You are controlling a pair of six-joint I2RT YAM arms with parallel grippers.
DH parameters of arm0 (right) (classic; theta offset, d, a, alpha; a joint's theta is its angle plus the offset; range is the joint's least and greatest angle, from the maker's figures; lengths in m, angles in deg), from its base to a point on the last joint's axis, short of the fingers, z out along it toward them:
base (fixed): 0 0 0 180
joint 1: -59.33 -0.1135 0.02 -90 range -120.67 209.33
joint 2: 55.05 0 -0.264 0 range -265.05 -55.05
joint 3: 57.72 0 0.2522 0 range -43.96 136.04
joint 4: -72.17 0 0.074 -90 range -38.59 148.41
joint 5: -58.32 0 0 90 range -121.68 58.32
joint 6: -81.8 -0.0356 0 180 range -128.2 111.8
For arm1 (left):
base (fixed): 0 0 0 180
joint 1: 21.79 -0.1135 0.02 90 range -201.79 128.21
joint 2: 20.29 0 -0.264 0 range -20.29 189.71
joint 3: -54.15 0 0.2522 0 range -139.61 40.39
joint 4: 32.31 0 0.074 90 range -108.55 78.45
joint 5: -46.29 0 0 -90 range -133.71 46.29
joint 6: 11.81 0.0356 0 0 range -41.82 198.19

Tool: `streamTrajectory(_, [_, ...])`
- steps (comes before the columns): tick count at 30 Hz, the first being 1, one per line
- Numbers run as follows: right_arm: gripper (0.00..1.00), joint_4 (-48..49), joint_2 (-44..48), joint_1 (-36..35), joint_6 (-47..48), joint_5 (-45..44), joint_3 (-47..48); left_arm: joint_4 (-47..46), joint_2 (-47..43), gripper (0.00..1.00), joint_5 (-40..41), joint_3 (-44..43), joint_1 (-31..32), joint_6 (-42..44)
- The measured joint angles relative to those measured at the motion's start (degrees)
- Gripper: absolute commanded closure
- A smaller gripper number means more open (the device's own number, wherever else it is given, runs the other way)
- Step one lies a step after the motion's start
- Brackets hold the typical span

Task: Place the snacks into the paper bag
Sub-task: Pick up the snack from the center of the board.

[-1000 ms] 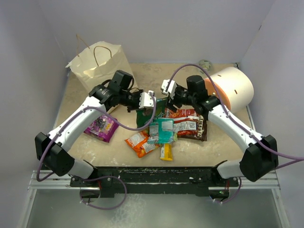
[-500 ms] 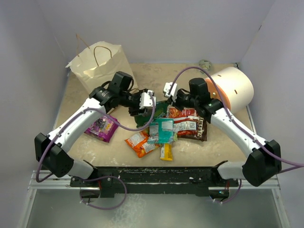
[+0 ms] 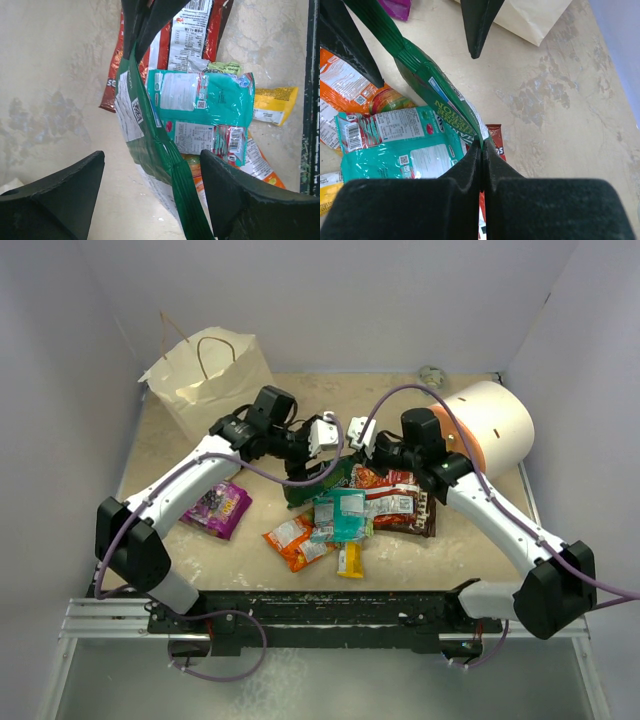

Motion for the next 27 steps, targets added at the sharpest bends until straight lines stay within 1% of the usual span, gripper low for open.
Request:
streamTrajectory(2, [1.00,0.1,0.0,0.0,-0.3,0.0,-0.1,-0.2,0.4,0.28,0.0,0.5,0.1,-2.4])
streamTrajectory(4, [1.00,0.4,0.0,0.1,-0.7,0.0,-0.3,-1.2,0.5,0.36,-0.1,1.9,0.1,-4.5])
streamTrajectory(5, [1.00,0.5,0.0,0.2,-0.8,0.1,-0.4,-1.6,0.4,0.44,-0.1,2.5,0.1,-5.4])
streamTrajectory(6, [1.00,0.5,0.0,0.3,-0.9,0.2,-0.4,-2.1,0.5,0.48,-0.3,3.3,0.1,-6.1])
streamTrajectory(9, [0.96,0.5,0.0,0.6,-1.2,0.3,-0.4,-2.9,0.4,0.66,-0.5,5.2,0.2,-7.6])
streamTrajectory(12, [0.88,0.5,0.0,0.9,-1.5,0.6,-0.5,-3.0,0.2,0.84,-0.5,5.7,0.2,-8.1])
streamTrajectory(13, [0.84,0.6,0.0,1.0,-1.6,0.7,-0.6,-3.1,-0.1,0.90,-0.5,5.7,0.2,-8.2])
streamTrajectory(15, [0.71,0.8,0.0,1.2,-1.8,1.3,-0.6,-3.2,-1.0,0.98,-0.4,5.7,0.2,-8.1])
streamTrajectory(16, [0.64,0.9,0.1,1.3,-1.9,1.5,-0.6,-3.2,-1.6,1.00,-0.2,5.7,0.2,-8.1])
streamTrajectory(18, [0.51,1.0,0.3,1.6,-2.1,1.6,-0.6,-3.1,-2.4,1.00,0.2,5.7,0.2,-8.0])
streamTrajectory(19, [0.43,1.0,0.4,1.7,-2.5,1.6,-0.6,-3.1,-2.7,1.00,0.3,5.7,0.2,-7.9])
streamTrajectory(20, [0.40,0.9,0.5,1.8,-2.7,1.6,-0.6,-3.0,-3.1,1.00,0.7,5.7,0.2,-7.8])
streamTrajectory(21, [0.36,0.9,0.7,2.0,-2.9,1.6,-0.6,-2.8,-3.5,1.00,1.1,5.7,0.2,-7.8])
streamTrajectory(23, [0.33,0.9,1.2,2.6,-3.3,1.6,-0.6,-2.3,-4.3,1.00,1.7,5.7,0.2,-7.4])
streamTrajectory(27, [0.31,0.9,3.0,4.6,-3.9,2.0,-0.6,-0.1,-6.1,1.00,3.2,4.3,0.2,-6.5])
